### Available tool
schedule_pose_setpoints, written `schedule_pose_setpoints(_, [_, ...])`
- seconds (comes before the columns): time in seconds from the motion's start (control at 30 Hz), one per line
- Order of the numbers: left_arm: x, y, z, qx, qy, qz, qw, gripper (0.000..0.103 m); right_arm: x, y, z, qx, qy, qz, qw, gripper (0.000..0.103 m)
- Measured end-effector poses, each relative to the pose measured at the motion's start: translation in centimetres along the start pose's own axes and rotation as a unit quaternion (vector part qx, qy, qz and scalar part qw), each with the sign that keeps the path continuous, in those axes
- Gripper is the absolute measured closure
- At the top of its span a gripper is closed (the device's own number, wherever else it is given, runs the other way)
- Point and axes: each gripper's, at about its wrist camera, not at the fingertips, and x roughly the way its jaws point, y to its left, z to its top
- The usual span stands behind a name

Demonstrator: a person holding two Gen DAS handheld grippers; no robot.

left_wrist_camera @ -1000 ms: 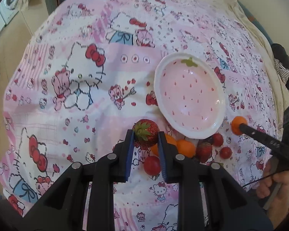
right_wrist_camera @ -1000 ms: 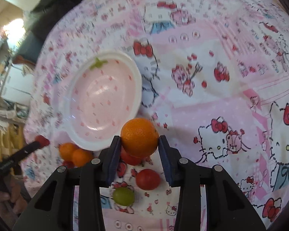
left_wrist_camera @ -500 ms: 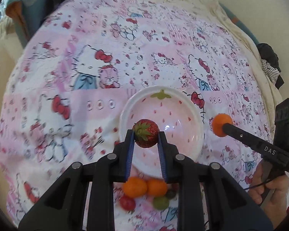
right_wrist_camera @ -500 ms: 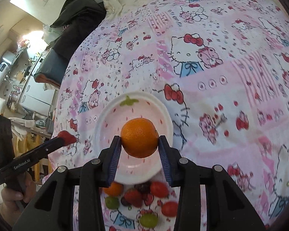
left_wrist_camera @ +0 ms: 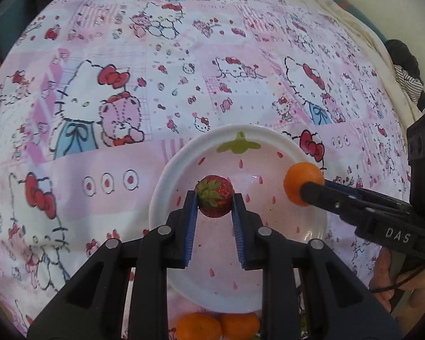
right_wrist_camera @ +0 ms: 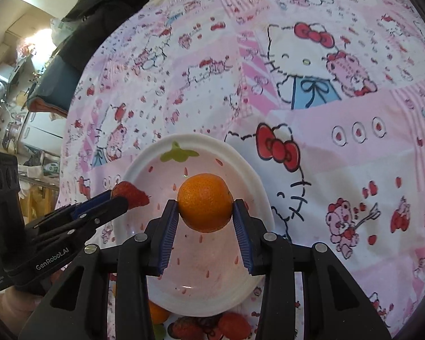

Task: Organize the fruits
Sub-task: 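Place the strawberry on the plate with the left tool while the right tool places the orange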

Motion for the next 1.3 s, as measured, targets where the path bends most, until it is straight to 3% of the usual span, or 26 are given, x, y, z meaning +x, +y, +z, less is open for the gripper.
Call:
schedule_pose_setpoints(0.4, [0.9,0.3,0.5,-0.005,0.003,-0.021,0.9998,0.081,1.3,-1.3,-0.4,0.013,0.018,-0.008,1.000,0.059])
schedule_pose_setpoints(0.43, [1.1,0.2,0.5,-0.003,0.006,-0.016,0.9999,0.077,1.3,-1.3,-0.4,0.013,0.019,-0.009,1.000,0.059])
schedule_pose_setpoints(0.5, [1.0,0.2,0.5,0.005,0.004,-0.013,0.9999,0.054,1.3,-1.3,-0.5,0.015,0.020,-0.007,1.000,0.059])
schedule_pose_setpoints(0.6, [0.3,0.3,0.4,0.002,-0.011,-0.018,0.9998,0.048,1.0,-1.7,-0.3,0.030,0.022,0.017,0.999,0.057])
schedule_pose_setpoints(0.63, [0.3,0.3,0.5,0.005,-0.011,-0.013,0.9998,0.048,0.7,-1.7,-0.2,0.032,0.017,0.029,0.999,0.054])
schedule_pose_setpoints(0.7, [0.0,0.2,0.6,0.011,-0.015,0.001,0.9998,0.037,-0.1,-1.5,0.1,0.032,0.004,0.046,0.998,0.032])
schedule_pose_setpoints(0.8, [-0.7,0.3,0.7,0.015,-0.032,0.013,0.9993,0.028,-1.6,-0.8,0.5,0.021,-0.027,0.047,0.998,0.025])
schedule_pose_setpoints(1.03, [-1.5,0.2,0.5,0.027,-0.053,0.030,0.9978,0.028,-2.8,-0.6,0.9,0.027,-0.044,0.054,0.997,0.025])
schedule_pose_setpoints(1.23, [-3.4,0.4,0.2,0.027,-0.100,0.042,0.9937,0.028,-4.0,0.4,0.8,0.002,-0.059,0.033,0.998,0.025])
schedule_pose_setpoints(1.3, [-4.5,0.6,-0.1,0.022,-0.125,0.042,0.9910,0.028,-4.8,0.8,0.4,-0.004,-0.073,0.021,0.997,0.020])
